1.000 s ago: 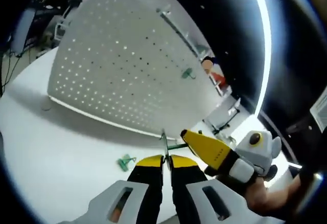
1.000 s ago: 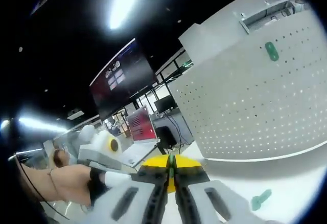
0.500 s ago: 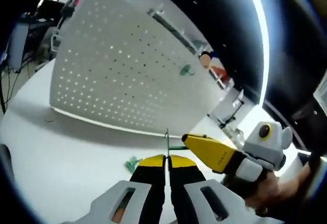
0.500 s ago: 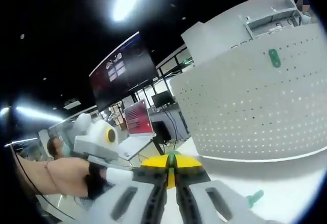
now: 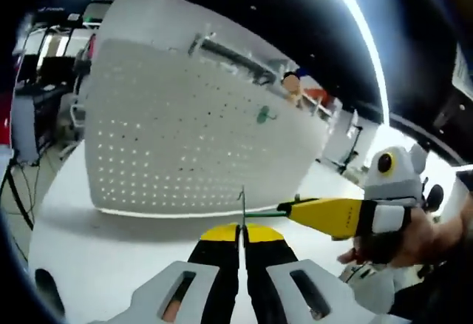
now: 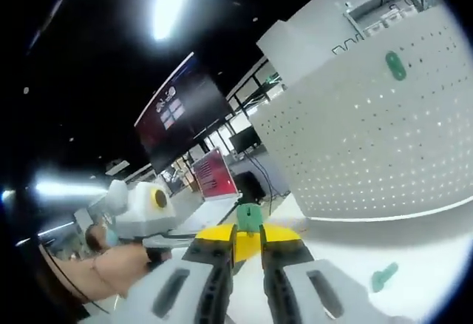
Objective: Insert the hook assembly into the mounting plate slot until the hook locks in place.
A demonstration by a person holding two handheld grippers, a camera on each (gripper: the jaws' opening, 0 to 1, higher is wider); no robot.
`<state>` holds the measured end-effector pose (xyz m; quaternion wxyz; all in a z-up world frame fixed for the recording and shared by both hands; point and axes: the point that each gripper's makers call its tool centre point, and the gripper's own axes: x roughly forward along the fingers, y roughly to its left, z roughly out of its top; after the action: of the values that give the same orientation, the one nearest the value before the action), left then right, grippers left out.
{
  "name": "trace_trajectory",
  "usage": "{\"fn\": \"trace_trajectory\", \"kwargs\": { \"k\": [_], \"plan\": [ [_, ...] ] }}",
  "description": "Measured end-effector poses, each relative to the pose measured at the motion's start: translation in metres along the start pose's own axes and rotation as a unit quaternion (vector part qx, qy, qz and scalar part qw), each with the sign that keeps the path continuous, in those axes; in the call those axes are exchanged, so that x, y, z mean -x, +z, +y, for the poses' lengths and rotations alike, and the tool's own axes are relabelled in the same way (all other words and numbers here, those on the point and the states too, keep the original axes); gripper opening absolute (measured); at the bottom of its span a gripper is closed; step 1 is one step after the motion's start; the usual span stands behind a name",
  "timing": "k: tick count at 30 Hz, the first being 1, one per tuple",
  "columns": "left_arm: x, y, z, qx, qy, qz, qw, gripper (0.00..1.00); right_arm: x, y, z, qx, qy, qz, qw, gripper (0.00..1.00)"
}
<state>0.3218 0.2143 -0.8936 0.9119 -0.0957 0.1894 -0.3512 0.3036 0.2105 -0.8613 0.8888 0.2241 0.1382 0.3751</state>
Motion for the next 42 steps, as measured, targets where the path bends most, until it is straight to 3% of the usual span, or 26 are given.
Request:
{"fn": "trace_trajectory", "kwargs": {
  "k": [13,20,24,27,33,37,42],
  "plan": [
    [0.004,0.013,-0.005,-0.067,0.005,-0.031,0.9973,0.01,-0.007,0.003,0.003,-0.006,0.004,-0.006,1.0,0.05],
    [0.004,0.014,-0.008,-0.097,0.005,-0.032,0.9947,0.01,-0.009,0.004,0.004,-0.009,0.005,-0.011,0.9999,0.03],
    [0.005,0.016,-0.006,-0.1,0.014,-0.038,0.9942,0.01,-0.012,0.004,0.004,-0.07,0.019,-0.021,0.9971,0.02],
    [0.006,0.015,-0.005,-0.105,0.019,-0.034,0.9937,0.01,-0.013,0.003,0.004,-0.037,0.012,-0.017,0.9991,0.01],
    [0.006,0.012,-0.004,-0.121,0.022,-0.031,0.992,0.01,-0.013,0.0,0.004,-0.035,0.009,-0.012,0.9993,0.0],
    [0.007,0.012,-0.004,-0.124,0.015,-0.03,0.9917,0.03,-0.013,-0.001,0.005,-0.005,0.012,-0.003,0.9999,0.0],
    [0.009,0.014,-0.005,-0.114,0.006,-0.052,0.9921,0.04,-0.013,0.001,0.008,0.018,0.017,0.002,0.9997,0.0]
  ]
}}
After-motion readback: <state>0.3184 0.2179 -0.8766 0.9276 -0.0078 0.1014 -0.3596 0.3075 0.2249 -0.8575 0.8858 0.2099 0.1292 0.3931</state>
